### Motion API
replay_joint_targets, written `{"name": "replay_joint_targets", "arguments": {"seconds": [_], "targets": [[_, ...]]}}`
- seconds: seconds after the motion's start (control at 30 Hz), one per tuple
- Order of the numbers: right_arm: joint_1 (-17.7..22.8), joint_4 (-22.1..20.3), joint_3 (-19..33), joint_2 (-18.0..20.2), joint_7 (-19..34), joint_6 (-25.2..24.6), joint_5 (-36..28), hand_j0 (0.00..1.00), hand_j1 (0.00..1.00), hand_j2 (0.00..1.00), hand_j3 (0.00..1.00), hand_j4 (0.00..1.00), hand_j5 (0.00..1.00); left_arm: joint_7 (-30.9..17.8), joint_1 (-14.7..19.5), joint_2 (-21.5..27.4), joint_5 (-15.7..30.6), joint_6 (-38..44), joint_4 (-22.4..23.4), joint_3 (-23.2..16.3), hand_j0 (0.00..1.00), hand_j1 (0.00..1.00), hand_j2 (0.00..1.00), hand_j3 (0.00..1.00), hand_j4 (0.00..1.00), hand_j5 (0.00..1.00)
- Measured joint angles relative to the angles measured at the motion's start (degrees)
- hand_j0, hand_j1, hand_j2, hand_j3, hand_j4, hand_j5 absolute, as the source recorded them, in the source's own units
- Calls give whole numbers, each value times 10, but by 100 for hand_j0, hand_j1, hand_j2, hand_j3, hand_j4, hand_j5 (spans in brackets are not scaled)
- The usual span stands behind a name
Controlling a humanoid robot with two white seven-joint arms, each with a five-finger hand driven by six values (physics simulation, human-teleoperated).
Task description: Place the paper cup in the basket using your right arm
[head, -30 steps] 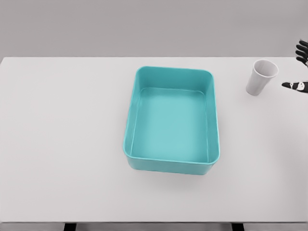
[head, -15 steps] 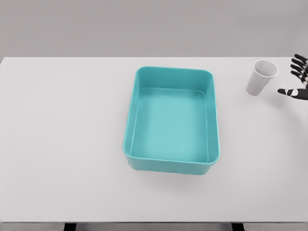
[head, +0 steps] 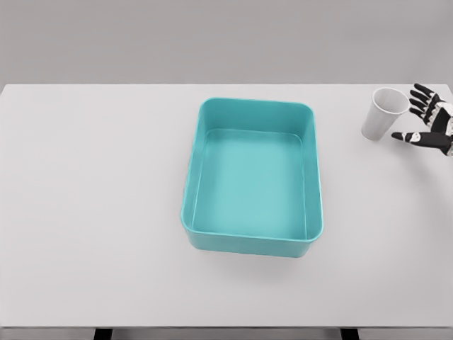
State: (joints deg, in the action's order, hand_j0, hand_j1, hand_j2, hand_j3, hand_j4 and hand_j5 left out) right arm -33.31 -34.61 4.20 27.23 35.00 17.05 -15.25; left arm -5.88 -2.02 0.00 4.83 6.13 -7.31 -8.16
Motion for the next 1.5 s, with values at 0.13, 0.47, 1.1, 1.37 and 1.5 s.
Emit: {"name": "replay_joint_targets", "arguments": {"seconds": [0.13,0.47,1.1,1.37,1.5], "targets": [[1,3,0,-6,0,0,2,100,100,100,100,100,100,0,0,0,0,0,0,0,100,100,100,100,100,100],[-2,2,-1,-11,0,0,2,100,100,100,100,100,100,0,0,0,0,0,0,0,100,100,100,100,100,100],[-4,-4,-8,-22,0,0,2,100,100,100,100,100,100,0,0,0,0,0,0,0,100,100,100,100,100,100],[-6,-3,-9,-23,0,0,2,100,100,100,100,100,100,0,0,0,0,0,0,0,100,100,100,100,100,100],[-6,-3,-9,-29,0,0,3,100,100,100,100,100,100,0,0,0,0,0,0,0,100,100,100,100,100,100]]}}
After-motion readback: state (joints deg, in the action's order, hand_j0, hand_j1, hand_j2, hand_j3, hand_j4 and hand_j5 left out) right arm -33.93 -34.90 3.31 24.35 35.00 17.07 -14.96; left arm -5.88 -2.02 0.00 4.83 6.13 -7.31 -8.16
